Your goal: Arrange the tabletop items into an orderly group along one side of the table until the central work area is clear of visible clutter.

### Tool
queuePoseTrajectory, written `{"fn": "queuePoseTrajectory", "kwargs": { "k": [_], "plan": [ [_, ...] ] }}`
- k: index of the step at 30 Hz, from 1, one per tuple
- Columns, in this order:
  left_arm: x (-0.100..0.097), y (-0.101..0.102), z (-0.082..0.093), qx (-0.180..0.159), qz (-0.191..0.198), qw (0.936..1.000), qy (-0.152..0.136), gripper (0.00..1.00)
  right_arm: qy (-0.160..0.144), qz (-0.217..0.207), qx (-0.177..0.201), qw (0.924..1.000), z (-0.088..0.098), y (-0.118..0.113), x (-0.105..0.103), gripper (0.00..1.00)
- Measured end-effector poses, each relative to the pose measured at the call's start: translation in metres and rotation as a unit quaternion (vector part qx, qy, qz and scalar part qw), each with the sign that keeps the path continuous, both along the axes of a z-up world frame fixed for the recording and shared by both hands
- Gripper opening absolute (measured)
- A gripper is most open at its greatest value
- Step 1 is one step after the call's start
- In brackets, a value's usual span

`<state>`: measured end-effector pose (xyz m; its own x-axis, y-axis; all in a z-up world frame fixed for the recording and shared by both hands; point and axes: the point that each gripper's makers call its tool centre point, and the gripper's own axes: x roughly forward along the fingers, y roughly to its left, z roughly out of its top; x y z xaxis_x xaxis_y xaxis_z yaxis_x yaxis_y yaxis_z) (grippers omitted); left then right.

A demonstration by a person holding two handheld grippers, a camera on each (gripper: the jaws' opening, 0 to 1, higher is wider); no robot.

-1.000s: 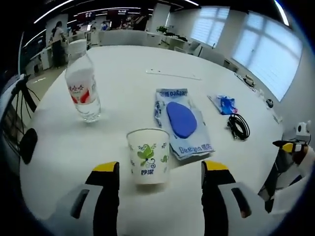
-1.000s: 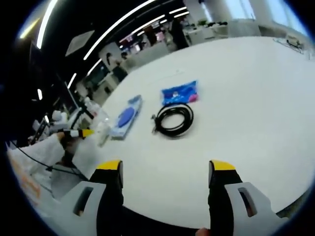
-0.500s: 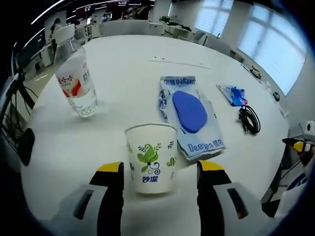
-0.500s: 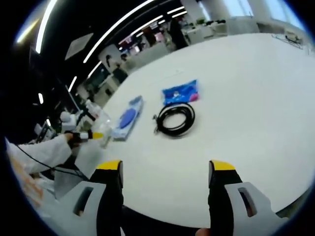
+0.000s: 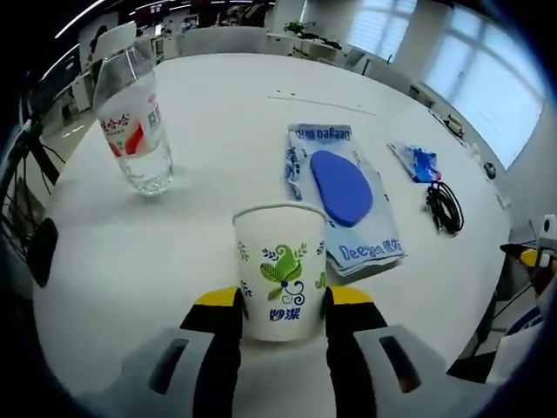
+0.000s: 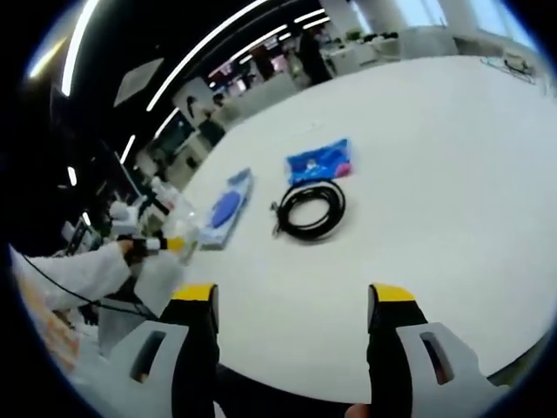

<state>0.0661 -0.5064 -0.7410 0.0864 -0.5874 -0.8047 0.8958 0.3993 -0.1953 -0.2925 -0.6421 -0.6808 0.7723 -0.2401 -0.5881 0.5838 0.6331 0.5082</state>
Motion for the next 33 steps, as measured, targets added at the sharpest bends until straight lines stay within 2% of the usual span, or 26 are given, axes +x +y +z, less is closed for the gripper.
{"fn": "queuePoseTrajectory", "kwargs": {
  "k": [5, 8, 12, 14, 17, 21, 27, 29, 30, 33],
  "plan": [
    [-0.002, 0.005, 0.01, -0.019, 0.007, 0.9998, 0.004, 0.36, 0.004, 0.013, -0.004, 0.9999, -0.001, 0.004, 0.006, 0.68],
    [-0.005, 0.01, 0.02, -0.043, 0.012, 0.999, 0.0, 0.35, -0.002, 0.014, -0.003, 0.9999, 0.002, 0.005, 0.01, 0.68],
    [-0.009, 0.013, 0.033, -0.067, -0.005, 0.9974, -0.026, 0.35, -0.007, 0.022, -0.003, 0.9997, 0.005, 0.009, 0.019, 0.68],
    [-0.011, 0.01, 0.044, -0.101, -0.012, 0.9942, -0.033, 0.35, -0.002, 0.036, -0.005, 0.9993, 0.004, 0.012, 0.023, 0.69],
    [-0.014, 0.015, 0.051, -0.116, -0.021, 0.9917, -0.051, 0.35, 0.001, 0.049, -0.008, 0.9988, 0.005, 0.014, 0.03, 0.69],
    [-0.018, 0.018, 0.063, -0.147, -0.023, 0.9872, -0.059, 0.35, 0.001, 0.068, -0.013, 0.9976, 0.007, 0.015, 0.038, 0.68],
    [-0.028, 0.023, 0.09, -0.2, -0.034, 0.9766, -0.073, 0.35, -0.008, 0.127, -0.035, 0.9913, 0.026, 0.019, 0.069, 0.65],
    [-0.035, 0.024, 0.099, -0.219, -0.042, 0.9721, -0.074, 0.36, -0.021, 0.146, -0.036, 0.9884, 0.035, 0.022, 0.084, 0.62],
    [-0.038, 0.024, 0.105, -0.234, -0.049, 0.9673, -0.084, 0.36, -0.03, 0.157, -0.041, 0.9863, 0.041, 0.023, 0.095, 0.62],
    [-0.047, 0.026, 0.111, -0.244, -0.057, 0.9645, -0.083, 0.36, -0.047, 0.196, -0.054, 0.978, 0.057, 0.032, 0.119, 0.6]
  ]
}}
